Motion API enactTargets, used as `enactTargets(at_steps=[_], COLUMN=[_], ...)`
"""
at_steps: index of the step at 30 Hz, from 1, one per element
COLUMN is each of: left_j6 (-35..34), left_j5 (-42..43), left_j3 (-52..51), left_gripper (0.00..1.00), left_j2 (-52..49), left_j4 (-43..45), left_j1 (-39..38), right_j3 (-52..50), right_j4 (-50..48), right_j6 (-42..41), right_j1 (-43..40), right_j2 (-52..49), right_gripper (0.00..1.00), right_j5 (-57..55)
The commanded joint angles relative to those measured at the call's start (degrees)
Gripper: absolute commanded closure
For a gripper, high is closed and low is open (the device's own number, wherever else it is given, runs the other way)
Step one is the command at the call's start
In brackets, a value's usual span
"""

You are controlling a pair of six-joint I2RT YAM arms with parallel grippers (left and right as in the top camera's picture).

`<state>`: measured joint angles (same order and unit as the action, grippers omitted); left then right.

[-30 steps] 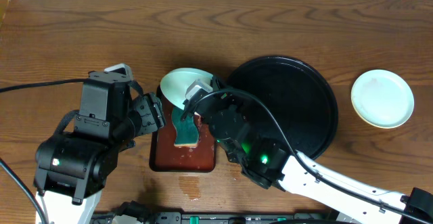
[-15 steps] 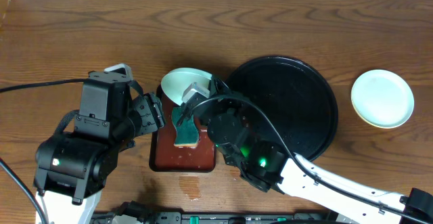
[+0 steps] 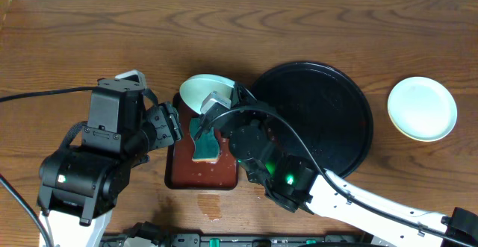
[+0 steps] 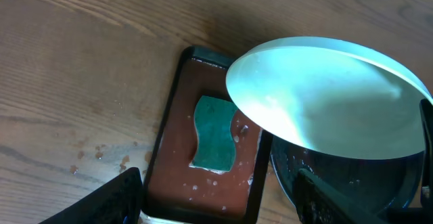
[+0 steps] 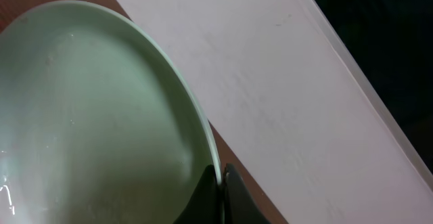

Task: Clean dirty plates on tray and stack at the side
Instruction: 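Lift the pale plate with right gripper and tilt it over the small tray, then carry the pale plate right and stack it on the plate pile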

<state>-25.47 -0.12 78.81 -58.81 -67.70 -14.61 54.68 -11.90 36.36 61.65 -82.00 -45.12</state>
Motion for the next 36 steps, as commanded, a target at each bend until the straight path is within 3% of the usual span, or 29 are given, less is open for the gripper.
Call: enactTargets(at_steps=[1, 8, 16, 22, 25, 31, 36], left_j6=[0.15, 0.15, 0.15, 0.15, 0.13, 0.13, 0.13], left_j5=[0.11, 0.11, 0.11, 0.11, 0.13, 0.13, 0.13], left_j3=[0.76, 0.76, 0.76, 0.72, 0.70, 0.68, 0.68], left_gripper=[0.28, 0.28, 0.28, 0.27, 0.27, 0.27, 0.27], left_j2=[0.09, 0.09, -0.02, -0.72, -1.38, -2.21, -2.29], left_j4=[-0.24, -0.22, -0.17, -0.15, -0.13, -0.15, -0.13], left_j1=[0.35, 0.35, 0.35, 0.35, 0.35, 0.35, 0.35], right_j3=[0.50, 0.50, 0.50, 0.50, 0.50, 0.50, 0.50], right_j4=[-0.57, -0.15, 14.82, 15.87, 20.52, 36.74, 40.09], right_j6=[0.15, -0.92, -24.52, -27.78, -33.99, -53.55, -55.36], right_j1=[0.70, 0.66, -2.40, -5.22, -11.67, -34.80, -60.57], right_j2=[1.01, 1.01, 0.98, 4.76, 8.72, 13.73, 13.79], right_gripper=[0.99, 0.99, 0.99, 0.99, 0.99, 0.99, 0.99], right_j5=[-1.60, -2.01, 3.43, -4.15, -0.42, 27.56, 50.42])
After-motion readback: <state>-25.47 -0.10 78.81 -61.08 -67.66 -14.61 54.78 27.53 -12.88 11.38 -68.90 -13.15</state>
